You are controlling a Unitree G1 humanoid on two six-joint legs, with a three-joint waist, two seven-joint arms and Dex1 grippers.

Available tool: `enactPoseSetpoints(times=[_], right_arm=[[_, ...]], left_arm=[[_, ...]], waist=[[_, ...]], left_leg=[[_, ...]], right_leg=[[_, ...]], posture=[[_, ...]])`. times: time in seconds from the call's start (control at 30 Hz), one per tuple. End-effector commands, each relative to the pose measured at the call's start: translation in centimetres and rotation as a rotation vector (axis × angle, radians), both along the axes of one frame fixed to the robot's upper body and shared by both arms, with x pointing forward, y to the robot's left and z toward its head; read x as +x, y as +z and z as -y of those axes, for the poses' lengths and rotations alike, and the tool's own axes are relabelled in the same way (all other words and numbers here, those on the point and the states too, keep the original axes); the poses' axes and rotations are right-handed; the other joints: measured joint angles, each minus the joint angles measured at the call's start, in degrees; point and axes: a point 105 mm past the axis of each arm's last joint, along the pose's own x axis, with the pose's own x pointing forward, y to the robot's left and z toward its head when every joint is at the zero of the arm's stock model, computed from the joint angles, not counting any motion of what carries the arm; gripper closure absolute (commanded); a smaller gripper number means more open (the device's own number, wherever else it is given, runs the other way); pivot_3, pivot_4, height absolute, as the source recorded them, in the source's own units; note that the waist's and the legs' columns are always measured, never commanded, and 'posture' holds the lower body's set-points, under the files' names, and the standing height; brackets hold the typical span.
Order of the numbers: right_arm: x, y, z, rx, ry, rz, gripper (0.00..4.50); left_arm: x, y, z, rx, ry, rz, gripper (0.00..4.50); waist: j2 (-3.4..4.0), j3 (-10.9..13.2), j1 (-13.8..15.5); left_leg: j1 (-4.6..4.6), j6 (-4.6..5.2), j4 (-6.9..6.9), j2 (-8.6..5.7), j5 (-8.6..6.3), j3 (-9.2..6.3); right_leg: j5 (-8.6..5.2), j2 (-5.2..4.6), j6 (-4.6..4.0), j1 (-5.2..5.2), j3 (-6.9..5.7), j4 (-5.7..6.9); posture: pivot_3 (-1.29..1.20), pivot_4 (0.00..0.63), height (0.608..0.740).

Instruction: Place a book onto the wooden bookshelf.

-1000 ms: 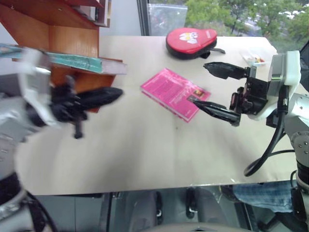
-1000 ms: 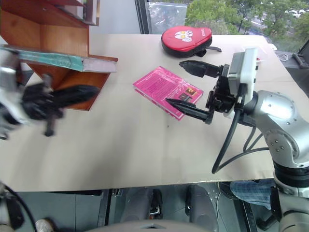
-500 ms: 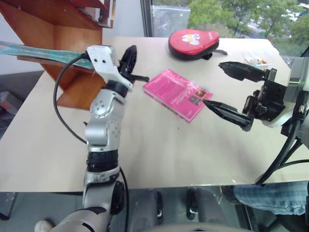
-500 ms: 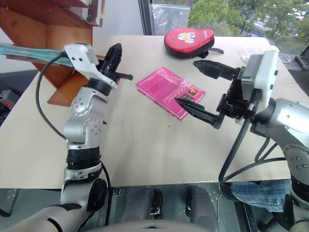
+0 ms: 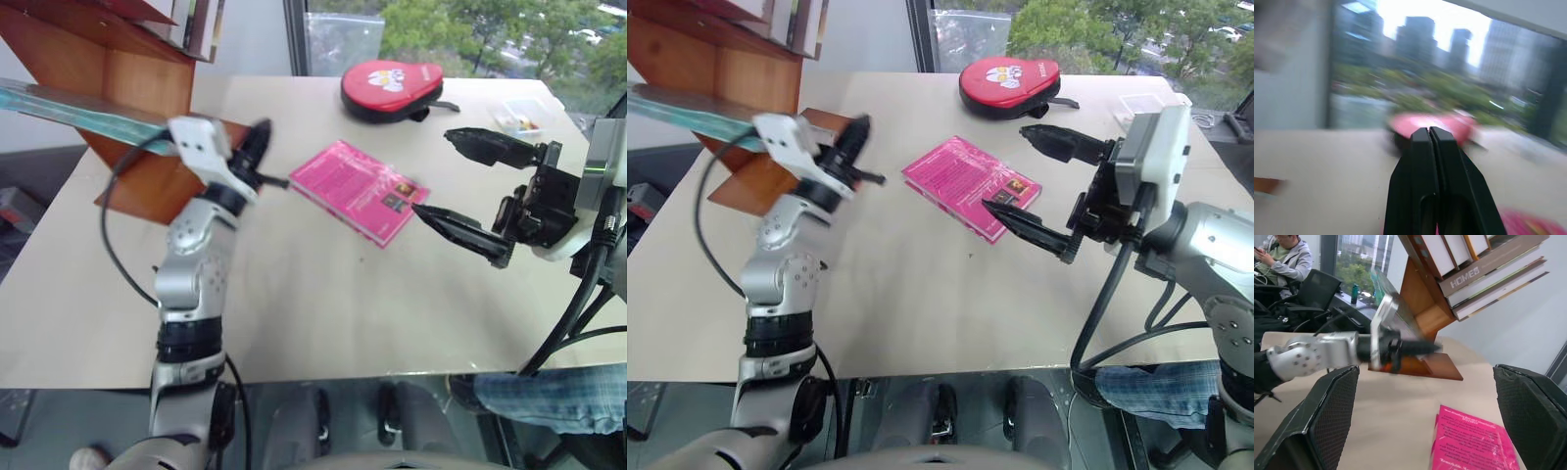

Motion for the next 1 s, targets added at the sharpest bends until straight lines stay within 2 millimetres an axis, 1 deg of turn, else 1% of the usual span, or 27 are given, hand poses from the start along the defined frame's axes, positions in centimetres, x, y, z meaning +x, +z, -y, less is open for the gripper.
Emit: enactPoseSetpoints(times=[0.03,0.1,0.17,0.2,0.27,0.33,0.37,0.43,0.5,0.57,0.63,0.7,0.77,0.83,1.0], right_arm=[[-0.2,-0.4,0.4,-0.03,-0.015,0.003,0.0],[-0.2,-1.0,0.7,-0.045,-0.03,-0.016,0.0],[-0.1,-2.1,1.4,-0.072,-0.057,-0.051,0.0],[-0.1,-2.6,1.8,-0.082,-0.071,-0.07,0.0],[0.0,-3.1,2.2,-0.086,-0.088,-0.088,0.0],[-0.1,-3.3,2.3,-0.088,-0.092,-0.092,0.0],[-0.2,-3.4,2.2,-0.088,-0.093,-0.093,0.0],[-0.2,-3.3,2.1,-0.08,-0.092,-0.093,0.0],[-0.3,-3.3,2.1,-0.079,-0.092,-0.093,0.0],[-0.3,-3.3,2.1,-0.08,-0.092,-0.094,0.0],[-0.3,-3.2,2.0,-0.079,-0.092,-0.093,0.0],[-0.3,-3.2,1.9,-0.078,-0.091,-0.092,0.0],[-0.3,-3.1,1.8,-0.075,-0.09,-0.091,0.0],[-0.4,-3.2,1.7,-0.073,-0.09,-0.093,0.0],[-0.4,-3.2,1.6,-0.07,-0.092,-0.098,0.0]], left_arm=[[-1.5,-0.1,1.0,0.05,-0.132,0.002,4.22],[-1.9,-0.9,1.1,0.071,-0.171,-0.019,3.62],[-2.5,-2.2,0.7,0.126,-0.2,-0.053,2.76],[-2.4,-2.5,0.2,0.131,-0.184,-0.066,2.34],[-1.8,-2.4,-0.8,0.14,-0.124,-0.05,1.49],[-0.9,-1.3,-1.8,0.107,-0.052,-0.017,0.32],[-0.6,-0.8,-2.3,0.097,-0.026,-0.003,0.1],[0.0,0.4,-3.5,0.117,0.047,0.055,0.1],[1.0,1.7,-5.8,0.14,0.169,0.103,0.1],[1.6,2.8,-7.2,0.168,0.224,0.143,0.1],[1.6,3.5,-7.4,0.175,0.213,0.161,0.1],[1.5,3.9,-7.2,0.174,0.183,0.171,0.1],[1.2,4.4,-6.9,0.137,0.135,0.188,0.1],[0.9,4.6,-6.8,0.147,0.129,0.211,0.1],[0.0,5.5,-7.5,0.223,0.261,0.351,0.1]], waist=[[0.0,0.0,0.29],[0.0,0.0,0.37],[0.0,0.0,0.36],[0.01,0.0,0.39],[0.0,0.0,0.47],[0.0,0.0,0.55],[0.0,0.0,0.56],[0.0,0.0,0.54],[0.0,0.0,0.42],[0.0,0.0,0.4],[0.01,0.0,0.5],[0.01,0.0,0.5],[0.0,0.0,0.49],[0.0,0.0,0.47],[-0.01,0.01,0.5]], left_leg=[[-0.05,0.0,0.0,0.0,0.0,-0.01],[-0.13,-0.01,0.0,0.0,0.01,-0.01],[-0.13,-0.01,0.0,0.01,0.01,-0.01],[-0.13,-0.01,0.0,0.01,0.0,-0.02],[-0.17,0.0,0.0,0.0,0.0,-0.02],[-0.18,0.0,0.0,0.0,0.0,-0.02],[-0.18,0.01,0.0,0.0,0.0,-0.04],[-0.17,0.1,0.01,0.01,-0.05,-0.07],[-0.15,0.12,0.01,0.03,-0.06,-0.1],[-0.15,0.12,0.0,0.09,-0.05,-0.09],[-0.16,0.06,-0.01,0.1,-0.02,-0.09],[-0.18,-0.07,-0.02,0.07,0.06,-0.07],[-0.2,-0.07,-0.01,0.06,0.05,-0.06],[-0.2,-0.07,-0.01,0.07,0.06,-0.06],[-0.22,-0.07,-0.02,0.08,0.05,-0.08]], right_leg=[[0.0,0.0,0.0,-0.05,-0.01,0.0],[-0.02,0.01,0.03,-0.13,-0.02,0.0],[-0.07,0.02,0.11,-0.14,-0.01,0.0],[-0.09,0.02,0.13,-0.14,-0.02,0.0],[-0.09,0.0,0.14,-0.17,-0.01,-0.02],[-0.1,-0.01,0.16,-0.17,-0.01,-0.04],[-0.11,-0.01,0.17,-0.16,-0.02,-0.04],[-0.1,-0.01,0.13,-0.16,-0.04,-0.03],[-0.09,0.02,0.08,-0.16,-0.05,-0.02],[-0.06,0.09,0.09,-0.17,-0.05,-0.02],[-0.06,0.11,0.09,-0.18,-0.06,-0.01],[-0.06,0.07,0.08,-0.18,-0.06,-0.02],[-0.06,0.05,0.1,-0.18,-0.06,-0.04],[-0.06,0.05,0.1,-0.18,-0.06,-0.04],[-0.06,0.06,0.1,-0.19,-0.07,-0.06]], posture=[[0.0,0.15,0.74],[0.0,0.15,0.74],[0.0,0.15,0.74],[0.0,0.15,0.74],[0.0,0.15,0.74],[0.0,0.15,0.74],[0.0,0.15,0.74],[0.0,0.15,0.74],[0.0,0.15,0.74],[0.0,0.15,0.74],[0.0,0.15,0.74],[0.0,0.15,0.74],[0.0,0.15,0.74],[0.0,0.15,0.74],[0.0,0.15,0.74]])
